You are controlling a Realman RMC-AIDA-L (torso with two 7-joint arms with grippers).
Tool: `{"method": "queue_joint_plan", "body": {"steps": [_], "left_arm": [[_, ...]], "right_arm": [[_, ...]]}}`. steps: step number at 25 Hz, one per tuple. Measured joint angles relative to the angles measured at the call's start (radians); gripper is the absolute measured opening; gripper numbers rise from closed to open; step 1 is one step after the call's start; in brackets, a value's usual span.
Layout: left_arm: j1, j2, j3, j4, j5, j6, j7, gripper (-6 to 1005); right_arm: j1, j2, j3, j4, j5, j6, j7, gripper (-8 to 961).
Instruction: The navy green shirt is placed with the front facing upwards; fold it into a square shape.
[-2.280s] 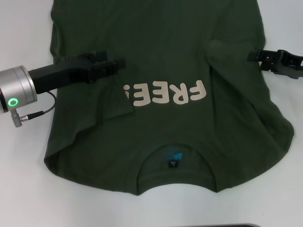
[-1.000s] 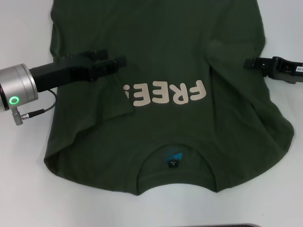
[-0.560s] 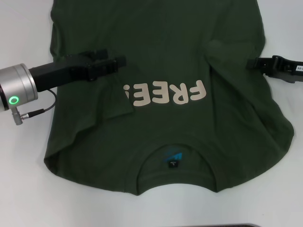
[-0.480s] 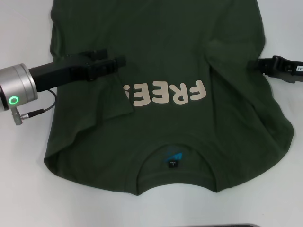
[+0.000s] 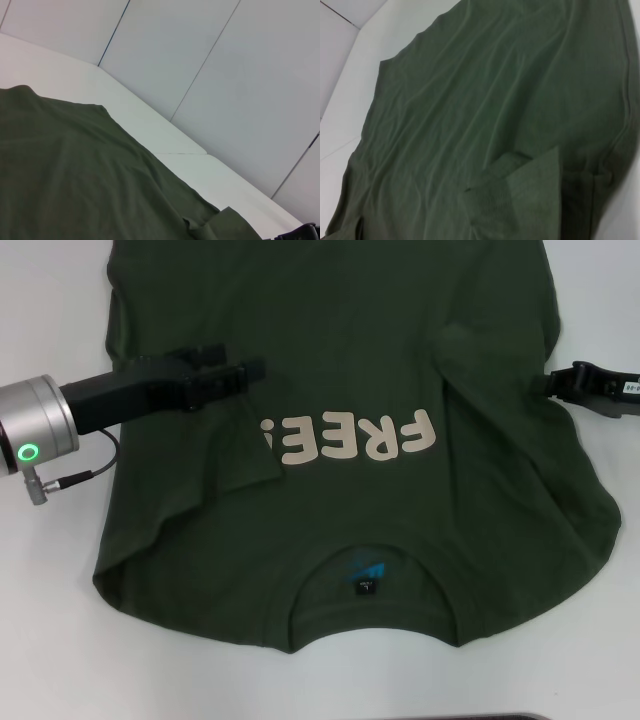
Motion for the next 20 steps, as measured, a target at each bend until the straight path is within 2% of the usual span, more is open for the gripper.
{"method": "queue_joint_plan", "body": {"steps": [5,11,20], "left_arm": [[0.0,0.0,0.0,0.0,0.0,-0.001,0.0,775],[-0.002,0.0,0.001,-0.006,0.0,-0.011,0.0,774],[-0.005,0.0,0.0,-0.014,0.0,-0.013,0.0,775]], "right_arm": [[-0.003,0.0,0.009,0.0,0.007,-0.033,-0.019,0],[0.016,0.005,0.002,-0.002,0.036,-0.106,-0.039,7],[0.064,0.033,-0.021,-0.003,0.035,-0.176,-0.049,17]]}}
